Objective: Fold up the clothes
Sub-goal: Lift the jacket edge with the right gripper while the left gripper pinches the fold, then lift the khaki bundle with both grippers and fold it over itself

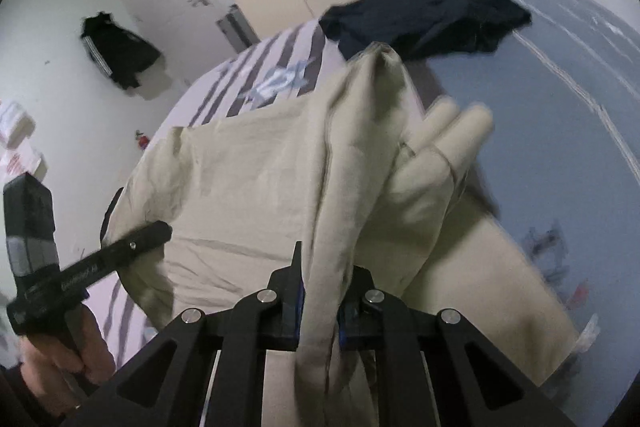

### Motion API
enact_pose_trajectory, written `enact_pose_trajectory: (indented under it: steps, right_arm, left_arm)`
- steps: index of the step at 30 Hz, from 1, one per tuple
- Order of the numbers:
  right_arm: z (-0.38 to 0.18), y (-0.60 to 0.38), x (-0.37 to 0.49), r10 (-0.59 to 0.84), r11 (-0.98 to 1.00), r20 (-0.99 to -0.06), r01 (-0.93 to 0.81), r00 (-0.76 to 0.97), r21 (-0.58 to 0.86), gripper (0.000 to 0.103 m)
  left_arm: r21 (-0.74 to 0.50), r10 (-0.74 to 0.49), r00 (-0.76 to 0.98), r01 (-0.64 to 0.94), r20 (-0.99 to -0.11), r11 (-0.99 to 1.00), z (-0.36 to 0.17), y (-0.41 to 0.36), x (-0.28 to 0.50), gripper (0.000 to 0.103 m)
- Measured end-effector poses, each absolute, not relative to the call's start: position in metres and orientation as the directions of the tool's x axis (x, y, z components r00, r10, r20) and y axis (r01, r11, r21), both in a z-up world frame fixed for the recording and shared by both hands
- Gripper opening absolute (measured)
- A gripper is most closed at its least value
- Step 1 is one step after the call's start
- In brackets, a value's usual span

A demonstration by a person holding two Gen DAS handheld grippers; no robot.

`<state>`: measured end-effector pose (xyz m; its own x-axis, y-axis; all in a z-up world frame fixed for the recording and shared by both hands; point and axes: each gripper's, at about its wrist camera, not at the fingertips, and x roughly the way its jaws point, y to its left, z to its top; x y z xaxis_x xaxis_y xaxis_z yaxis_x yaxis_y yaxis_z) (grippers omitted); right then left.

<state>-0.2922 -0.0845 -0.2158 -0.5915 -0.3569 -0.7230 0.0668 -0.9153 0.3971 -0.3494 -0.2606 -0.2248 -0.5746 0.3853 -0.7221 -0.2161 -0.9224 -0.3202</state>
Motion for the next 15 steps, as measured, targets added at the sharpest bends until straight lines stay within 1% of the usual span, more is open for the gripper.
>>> enact_pose_trajectory:
  steps: [4, 9, 11, 15]
  right_arm:
    - [-0.22, -0.11, -0.249, -0.294, -0.921, -0.735, -0.024, -0.611, 0.388, 0.01]
    - [-0.213, -0.088, -0.219, -0.236, -0.906, -0.754, -0.141, -0.613, 0.399, 0.01]
    - [-0.206, -0.081, -0.208, -0.226, -0.895, -0.75, -0.171, -0.621, 0.411, 0.009]
    - [-0.202, -0.081, -0.201, -0.212, -0.898, -0.751, -0.179, -0.625, 0.402, 0.009]
  left_arm:
    - [-0.356, 0.46, -0.541, -0.292, -0.704, -0.888, -0.226, -0.261, -0.35, 0.008]
    - [-0.378, 0.524, -0.537, -0.365, -0.662, -0.851, -0.208, -0.231, -0.361, 0.008]
    - [-0.371, 0.544, -0.517, -0.405, -0.661, -0.836, -0.208, -0.217, -0.372, 0.009]
    - [-0.316, 0.506, -0.489, -0.421, -0.71, -0.85, -0.221, -0.201, -0.394, 0.01]
